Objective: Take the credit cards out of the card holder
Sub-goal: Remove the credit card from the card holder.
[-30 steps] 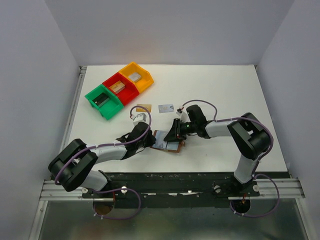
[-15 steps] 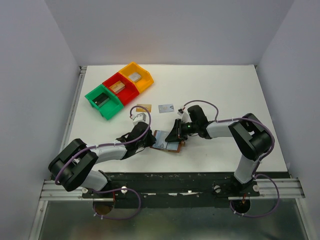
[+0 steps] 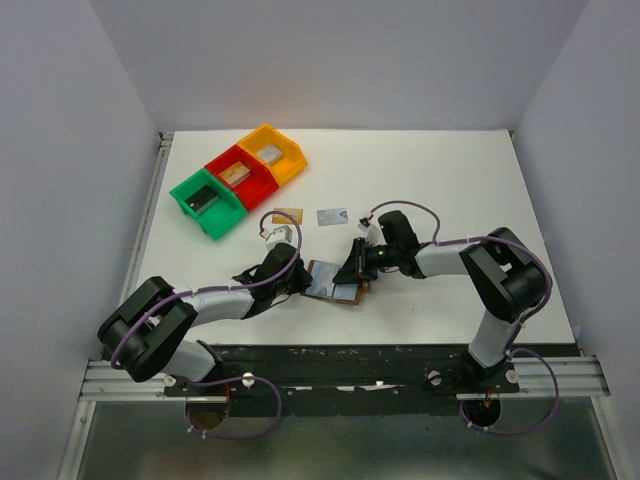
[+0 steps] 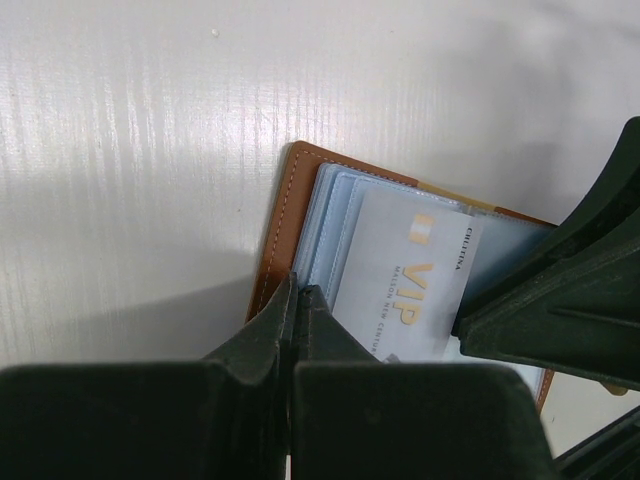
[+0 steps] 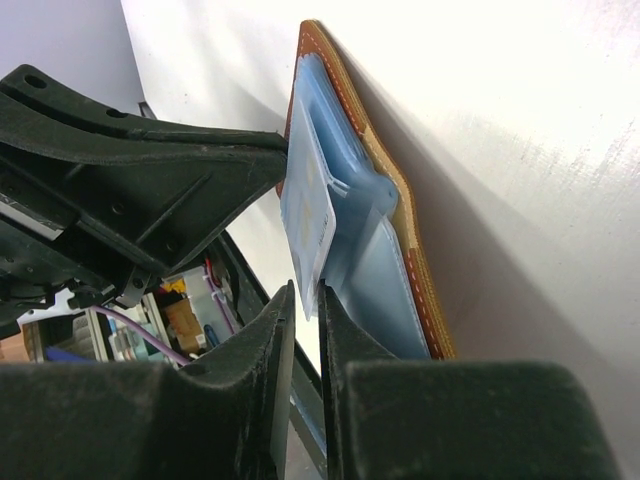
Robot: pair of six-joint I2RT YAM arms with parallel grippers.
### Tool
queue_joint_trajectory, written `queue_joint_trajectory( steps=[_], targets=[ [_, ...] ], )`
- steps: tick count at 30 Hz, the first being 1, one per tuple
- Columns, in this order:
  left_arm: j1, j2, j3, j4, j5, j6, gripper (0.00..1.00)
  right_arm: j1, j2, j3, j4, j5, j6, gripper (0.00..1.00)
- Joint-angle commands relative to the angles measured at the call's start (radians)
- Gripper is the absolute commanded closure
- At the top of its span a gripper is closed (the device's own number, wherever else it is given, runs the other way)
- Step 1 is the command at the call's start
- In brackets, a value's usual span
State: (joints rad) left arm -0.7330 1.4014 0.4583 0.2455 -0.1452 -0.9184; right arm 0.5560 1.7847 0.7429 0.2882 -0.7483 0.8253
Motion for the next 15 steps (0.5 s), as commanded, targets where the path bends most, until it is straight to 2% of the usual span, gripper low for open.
queue_joint_trajectory(
  steps=[1, 9, 15],
  targets=[
    [0.004, 0.045, -0.023, -0.094, 0.03, 0.023, 1.0, -0.004, -0.013, -0.002, -0.006, 0.0, -0.011, 0.76],
    [0.004, 0.076, -0.004, -0.055, 0.075, 0.059, 1.0, -0.004, 0.027, 0.023, -0.017, -0.005, -0.005, 0.71],
    [0.003, 0.087, -0.004, -0.043, 0.085, 0.061, 1.0, -0.002, 0.051, 0.038, -0.017, -0.002, 0.005, 0.71]
  ],
)
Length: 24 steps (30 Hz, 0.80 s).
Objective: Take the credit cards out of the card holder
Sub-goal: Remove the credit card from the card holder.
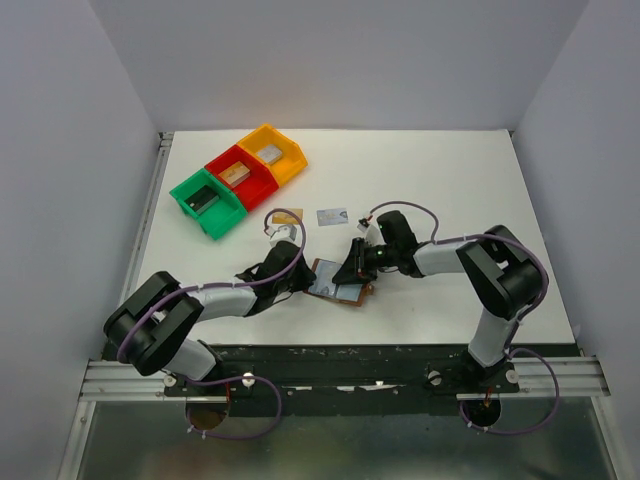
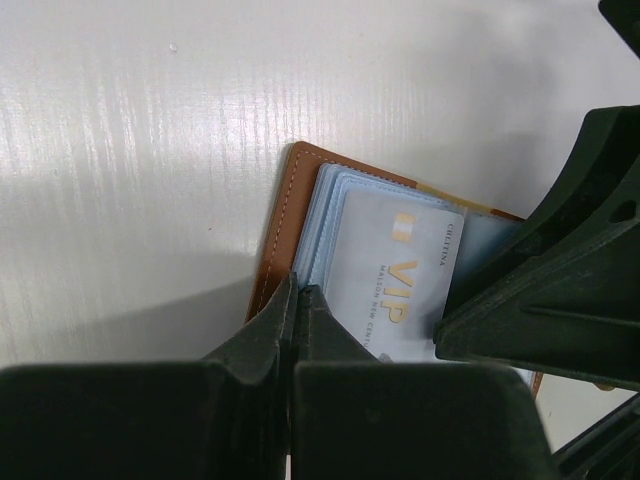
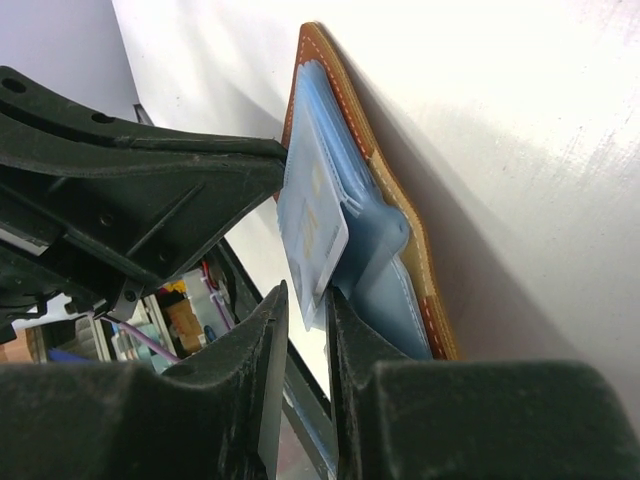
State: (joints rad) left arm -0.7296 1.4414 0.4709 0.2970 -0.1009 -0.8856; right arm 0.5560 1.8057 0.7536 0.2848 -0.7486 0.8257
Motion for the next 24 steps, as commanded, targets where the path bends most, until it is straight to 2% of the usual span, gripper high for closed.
queue_joint_trajectory(
  steps=[1, 10, 18, 24],
  targets=[
    [0.001, 0.048, -0.017, -0.094, 0.041, 0.028, 1.0, -0.002, 0.033, 0.029, -0.01, -0.003, 0.006, 0.71],
    [0.001, 0.039, -0.026, -0.098, 0.033, 0.016, 1.0, -0.002, 0.023, 0.01, 0.007, -0.014, 0.006, 0.81],
    [-0.001, 0.04, -0.031, -0.098, 0.032, 0.01, 1.0, -0.002, 0.018, -0.017, 0.042, -0.029, 0.015, 0.82],
    [-0.001, 0.039, -0.032, -0.099, 0.03, 0.007, 1.0, -0.002, 0.003, -0.02, 0.042, -0.035, 0.012, 0.79]
  ],
)
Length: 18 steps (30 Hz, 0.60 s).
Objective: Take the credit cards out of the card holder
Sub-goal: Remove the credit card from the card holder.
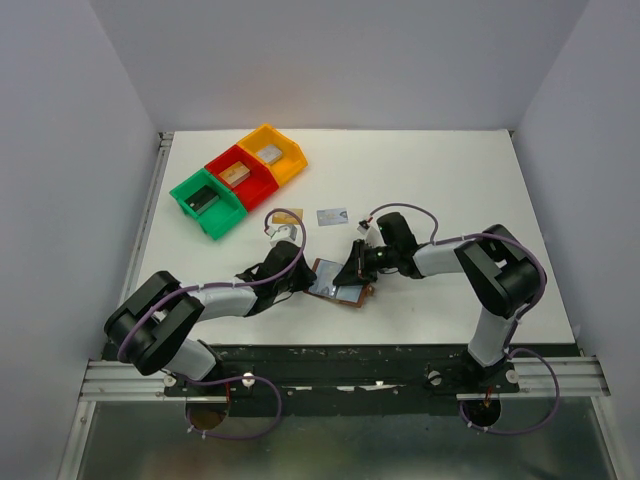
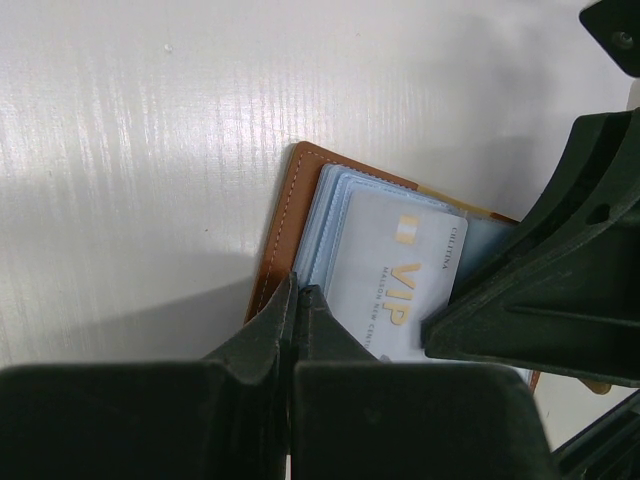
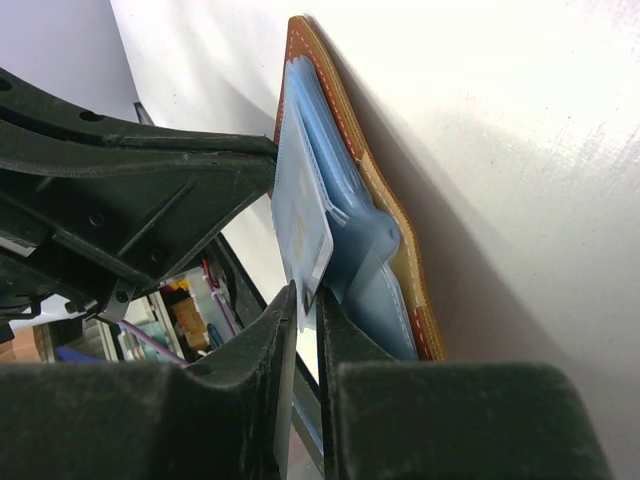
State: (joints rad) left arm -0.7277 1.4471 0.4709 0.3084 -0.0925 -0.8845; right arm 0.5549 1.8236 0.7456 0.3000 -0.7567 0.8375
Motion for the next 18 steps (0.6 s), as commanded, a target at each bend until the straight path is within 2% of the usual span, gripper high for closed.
queue_joint_trajectory(
  steps=[1, 9, 14, 18],
  targets=[
    [-0.003, 0.033, -0.032, -0.111, 0.022, 0.007, 1.0, -0.003, -0.018, -0.012, 0.027, -0.027, 0.0, 0.79],
    [-0.001, 0.032, -0.028, -0.115, 0.02, 0.007, 1.0, -0.004, -0.023, -0.018, 0.027, -0.026, -0.002, 0.86],
    [0.007, 0.036, -0.032, -0.114, 0.023, 0.002, 1.0, -0.004, -0.05, -0.032, 0.008, -0.018, -0.017, 1.0],
    [0.01, 0.039, -0.034, -0.118, 0.023, -0.004, 1.0, -0.007, -0.076, -0.037, -0.021, -0.009, -0.037, 1.0]
  ],
)
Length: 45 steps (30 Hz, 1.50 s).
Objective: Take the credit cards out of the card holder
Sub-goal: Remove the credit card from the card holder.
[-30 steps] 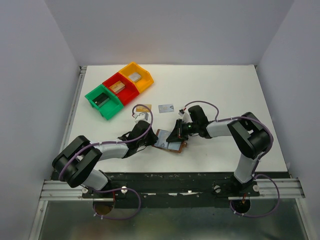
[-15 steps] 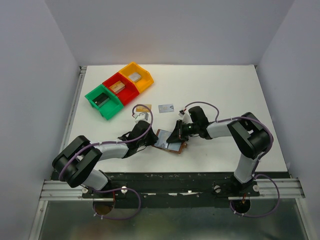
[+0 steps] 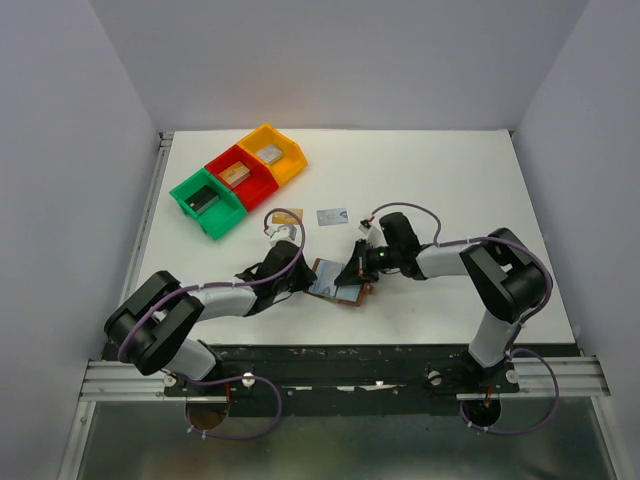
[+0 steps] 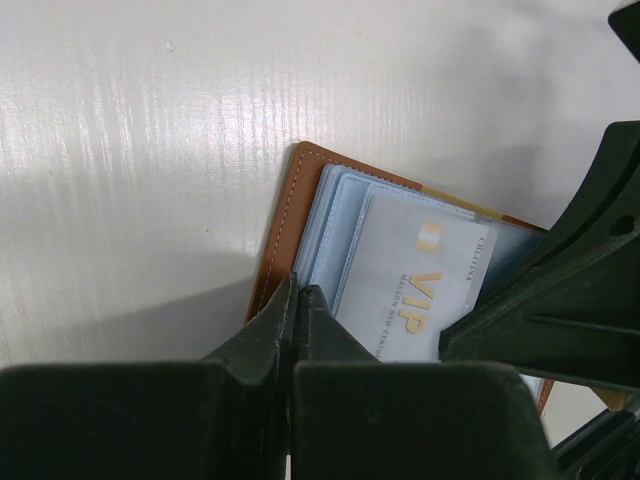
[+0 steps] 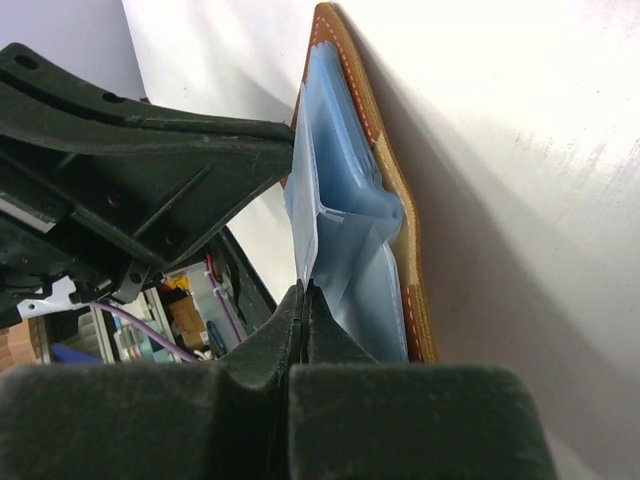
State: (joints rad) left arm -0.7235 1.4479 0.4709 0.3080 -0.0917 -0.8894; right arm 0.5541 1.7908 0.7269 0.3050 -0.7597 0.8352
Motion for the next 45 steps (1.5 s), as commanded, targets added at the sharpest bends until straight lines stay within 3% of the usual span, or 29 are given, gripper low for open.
queue_joint_trajectory(
  steps=[1, 20, 36, 45],
  targets=[
    [0.007, 0.04, -0.035, -0.119, 0.023, -0.002, 1.0, -0.006, -0.048, -0.02, -0.036, -0.004, -0.039, 1.0],
    [0.016, 0.028, -0.046, -0.125, 0.015, -0.014, 1.0, -0.025, -0.097, -0.04, -0.104, 0.007, -0.085, 0.99],
    [0.015, 0.031, -0.041, -0.119, 0.02, -0.003, 1.0, -0.025, -0.08, -0.03, -0.084, -0.009, -0.07, 0.84],
    [0.015, 0.032, -0.038, -0.112, 0.026, 0.003, 1.0, -0.025, -0.07, -0.029, -0.075, -0.01, -0.068, 0.84]
  ],
)
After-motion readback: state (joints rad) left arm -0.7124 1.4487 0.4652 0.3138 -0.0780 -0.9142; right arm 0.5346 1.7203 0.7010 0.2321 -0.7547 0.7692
